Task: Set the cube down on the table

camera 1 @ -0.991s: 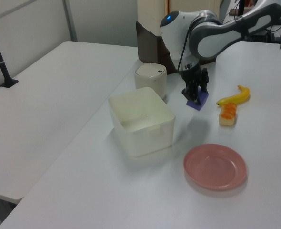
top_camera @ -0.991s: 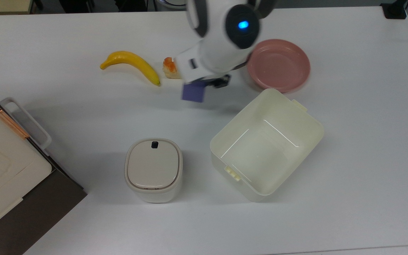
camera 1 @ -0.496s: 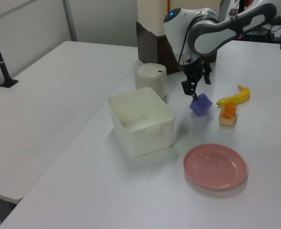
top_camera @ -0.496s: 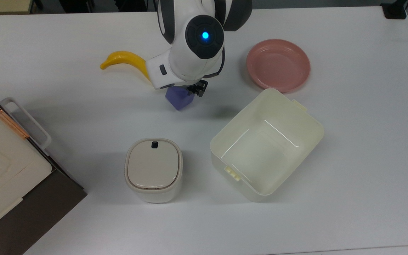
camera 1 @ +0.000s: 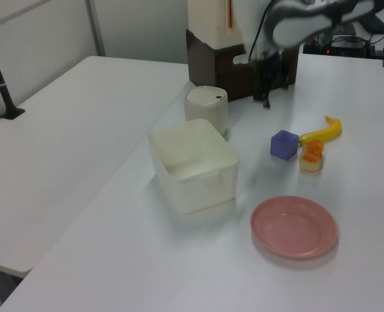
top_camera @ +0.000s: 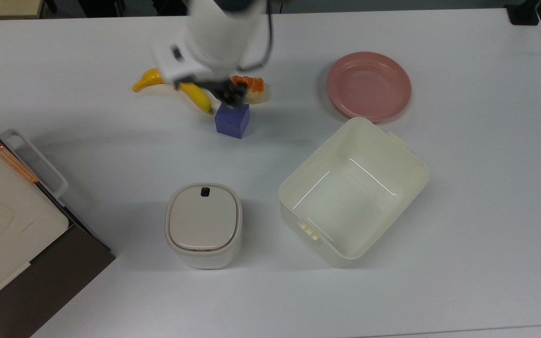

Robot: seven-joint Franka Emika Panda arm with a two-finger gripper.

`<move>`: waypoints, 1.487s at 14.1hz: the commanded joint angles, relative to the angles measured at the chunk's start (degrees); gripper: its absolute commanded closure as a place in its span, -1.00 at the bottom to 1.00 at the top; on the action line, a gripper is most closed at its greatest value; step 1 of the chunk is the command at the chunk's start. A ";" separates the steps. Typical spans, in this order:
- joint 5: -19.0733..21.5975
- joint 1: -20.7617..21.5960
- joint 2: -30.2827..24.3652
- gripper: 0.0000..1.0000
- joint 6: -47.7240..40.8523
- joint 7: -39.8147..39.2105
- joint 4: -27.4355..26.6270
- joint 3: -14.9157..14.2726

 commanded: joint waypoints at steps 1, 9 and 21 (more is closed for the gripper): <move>14.06 -3.81 -11.73 -1.00 0.64 -13.43 -1.08 -7.70; 26.32 -2.84 -18.96 -1.00 -2.78 -18.30 1.99 -23.38; 23.51 7.97 -17.90 -1.00 2.31 -18.86 0.51 -23.11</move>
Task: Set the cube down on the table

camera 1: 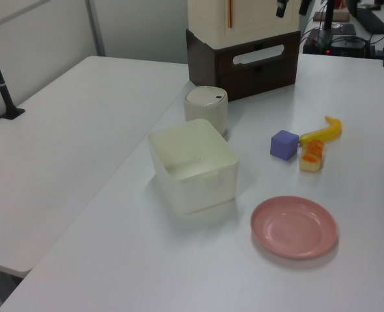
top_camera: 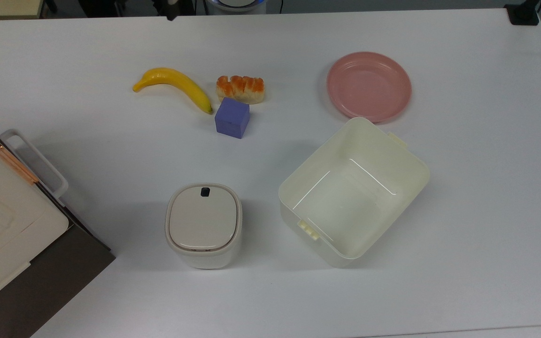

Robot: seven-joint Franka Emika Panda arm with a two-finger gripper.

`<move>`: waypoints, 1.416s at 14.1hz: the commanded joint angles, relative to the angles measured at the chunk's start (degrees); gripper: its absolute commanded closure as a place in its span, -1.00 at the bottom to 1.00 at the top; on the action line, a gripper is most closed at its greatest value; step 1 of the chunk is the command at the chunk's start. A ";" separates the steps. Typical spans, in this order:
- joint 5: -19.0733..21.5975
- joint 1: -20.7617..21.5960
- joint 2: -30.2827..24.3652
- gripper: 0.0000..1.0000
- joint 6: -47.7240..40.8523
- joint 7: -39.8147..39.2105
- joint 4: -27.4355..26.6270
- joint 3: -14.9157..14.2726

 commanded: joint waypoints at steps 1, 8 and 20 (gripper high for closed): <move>-0.31 0.30 -0.56 -1.00 -2.39 -12.11 -1.29 -0.71; -0.22 0.39 -0.03 -1.00 -4.52 -14.60 -0.77 -0.97; -0.14 8.39 1.29 -1.00 -3.81 -8.44 -0.68 -7.65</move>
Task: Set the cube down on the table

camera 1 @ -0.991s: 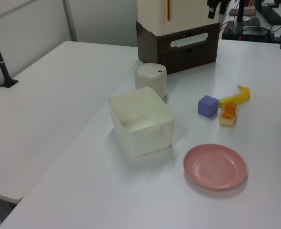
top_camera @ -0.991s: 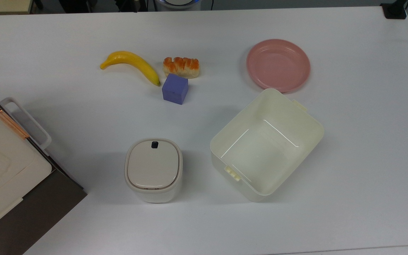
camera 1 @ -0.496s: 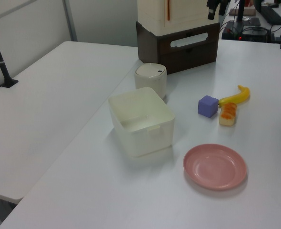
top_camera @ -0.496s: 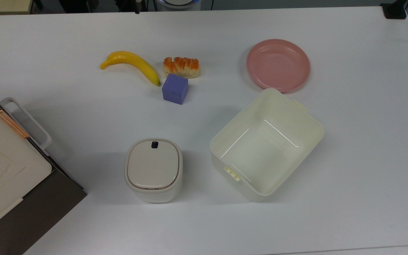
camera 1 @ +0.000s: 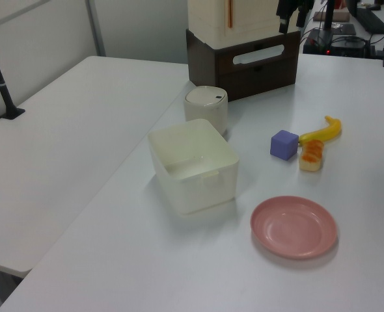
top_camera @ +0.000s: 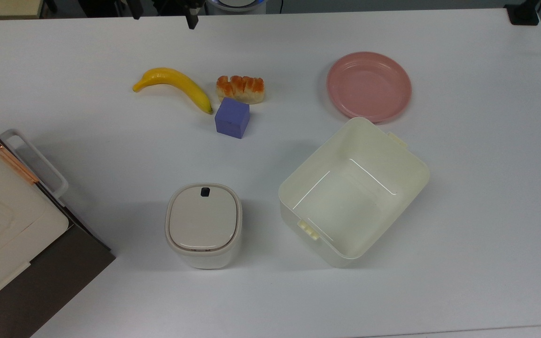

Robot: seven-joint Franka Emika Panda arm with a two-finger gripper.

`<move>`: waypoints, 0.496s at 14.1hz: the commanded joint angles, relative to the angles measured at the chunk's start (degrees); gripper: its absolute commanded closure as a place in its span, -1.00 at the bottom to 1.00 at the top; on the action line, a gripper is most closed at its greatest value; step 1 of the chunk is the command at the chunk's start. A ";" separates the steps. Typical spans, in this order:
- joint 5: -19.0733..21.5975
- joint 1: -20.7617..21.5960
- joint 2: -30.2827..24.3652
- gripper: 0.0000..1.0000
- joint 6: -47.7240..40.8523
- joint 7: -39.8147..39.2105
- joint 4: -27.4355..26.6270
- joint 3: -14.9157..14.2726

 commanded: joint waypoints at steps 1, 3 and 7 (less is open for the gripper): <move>-0.14 0.50 -0.50 -1.00 -0.52 -0.11 -0.29 -0.99; -0.14 -0.64 -0.50 -1.00 -0.78 -3.43 -0.29 -0.64; 1.26 -1.00 -0.50 -1.00 -0.87 -3.98 -0.20 -0.64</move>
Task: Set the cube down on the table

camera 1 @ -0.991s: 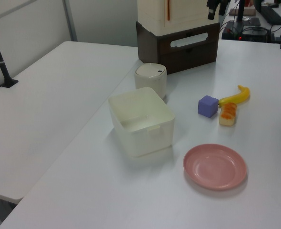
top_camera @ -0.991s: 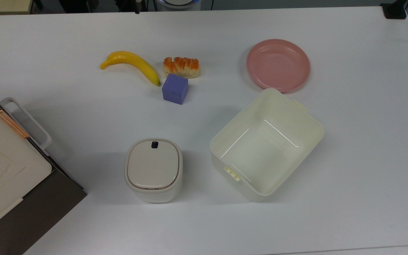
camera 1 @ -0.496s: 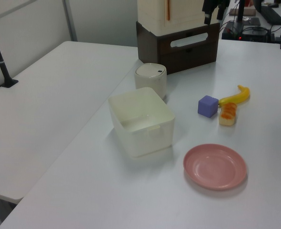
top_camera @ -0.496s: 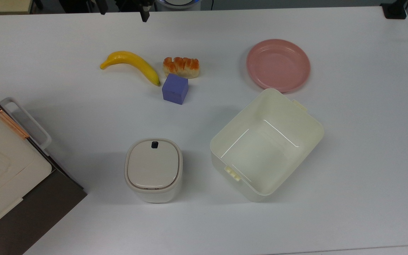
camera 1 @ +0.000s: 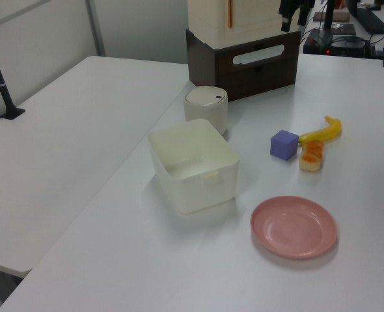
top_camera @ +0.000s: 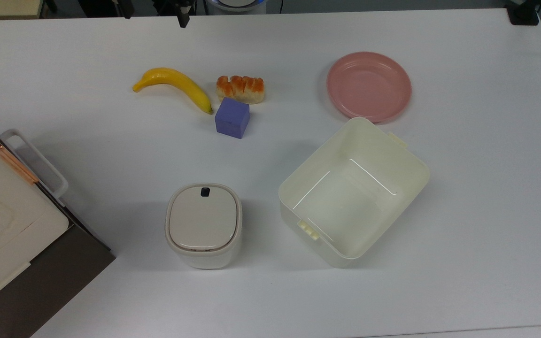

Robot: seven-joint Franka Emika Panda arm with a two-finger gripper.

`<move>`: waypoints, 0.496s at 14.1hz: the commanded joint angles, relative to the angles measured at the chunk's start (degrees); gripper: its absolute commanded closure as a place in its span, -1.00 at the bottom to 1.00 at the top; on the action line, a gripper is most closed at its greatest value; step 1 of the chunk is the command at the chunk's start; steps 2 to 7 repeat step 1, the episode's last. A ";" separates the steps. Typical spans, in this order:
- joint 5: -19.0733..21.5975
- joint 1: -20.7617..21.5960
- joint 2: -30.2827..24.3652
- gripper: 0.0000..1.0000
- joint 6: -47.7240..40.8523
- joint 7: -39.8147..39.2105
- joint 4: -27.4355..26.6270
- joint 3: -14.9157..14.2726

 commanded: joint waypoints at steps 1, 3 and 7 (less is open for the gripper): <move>1.27 -0.40 -0.59 -1.00 -0.87 -1.60 -0.21 -0.32; 1.27 -0.40 -0.59 -1.00 -0.87 -1.60 -0.21 -0.32; 1.27 -0.40 -0.59 -1.00 -0.87 -1.60 -0.21 -0.32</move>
